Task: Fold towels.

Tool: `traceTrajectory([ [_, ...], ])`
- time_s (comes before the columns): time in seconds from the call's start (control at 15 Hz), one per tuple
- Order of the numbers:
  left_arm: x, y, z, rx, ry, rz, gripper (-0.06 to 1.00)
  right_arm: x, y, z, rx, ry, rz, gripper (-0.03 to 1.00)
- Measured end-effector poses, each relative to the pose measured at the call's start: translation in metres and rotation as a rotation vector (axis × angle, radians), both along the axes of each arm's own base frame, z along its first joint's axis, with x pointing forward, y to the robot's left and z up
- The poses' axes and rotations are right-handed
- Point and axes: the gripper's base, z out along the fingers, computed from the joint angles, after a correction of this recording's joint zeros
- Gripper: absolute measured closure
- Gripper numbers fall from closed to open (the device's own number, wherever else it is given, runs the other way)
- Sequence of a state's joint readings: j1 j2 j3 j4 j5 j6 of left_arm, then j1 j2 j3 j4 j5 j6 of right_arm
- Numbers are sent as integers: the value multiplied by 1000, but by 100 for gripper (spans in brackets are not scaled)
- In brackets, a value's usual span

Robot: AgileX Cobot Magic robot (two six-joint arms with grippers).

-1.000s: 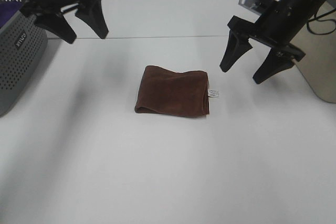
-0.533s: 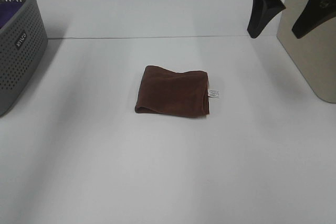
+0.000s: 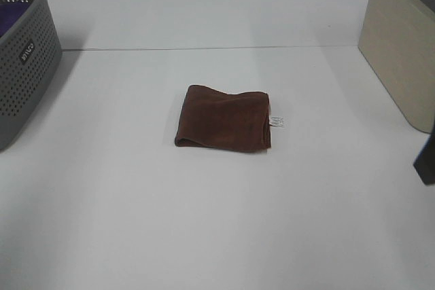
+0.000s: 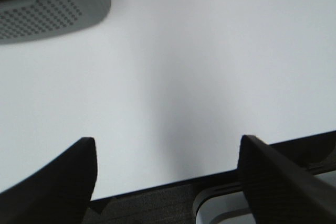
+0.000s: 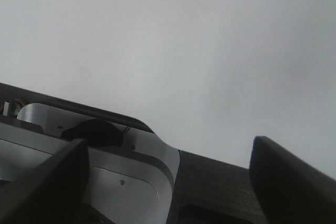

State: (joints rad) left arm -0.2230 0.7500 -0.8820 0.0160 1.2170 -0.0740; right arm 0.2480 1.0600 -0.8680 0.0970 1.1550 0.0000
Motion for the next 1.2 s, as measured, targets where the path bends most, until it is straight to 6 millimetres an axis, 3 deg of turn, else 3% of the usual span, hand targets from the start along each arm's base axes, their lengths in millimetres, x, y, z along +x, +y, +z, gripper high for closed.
traceTrajectory([
  [0.27,-47,11,-58,6,26,-1,23,-62,-16,-30,13,-109,31,18],
  [0.4,-54,12,-70,3,-25,-26,23,-85,-22,-33,21,-224,78,18],
  [0.8,-52,0,-74,-27,-121,-221,23,-131,-34,-26,60,-521,120,22],
  [1.2,-52,-1,-74,-25,-125,-229,23,-135,-35,-25,63,-549,122,23],
])
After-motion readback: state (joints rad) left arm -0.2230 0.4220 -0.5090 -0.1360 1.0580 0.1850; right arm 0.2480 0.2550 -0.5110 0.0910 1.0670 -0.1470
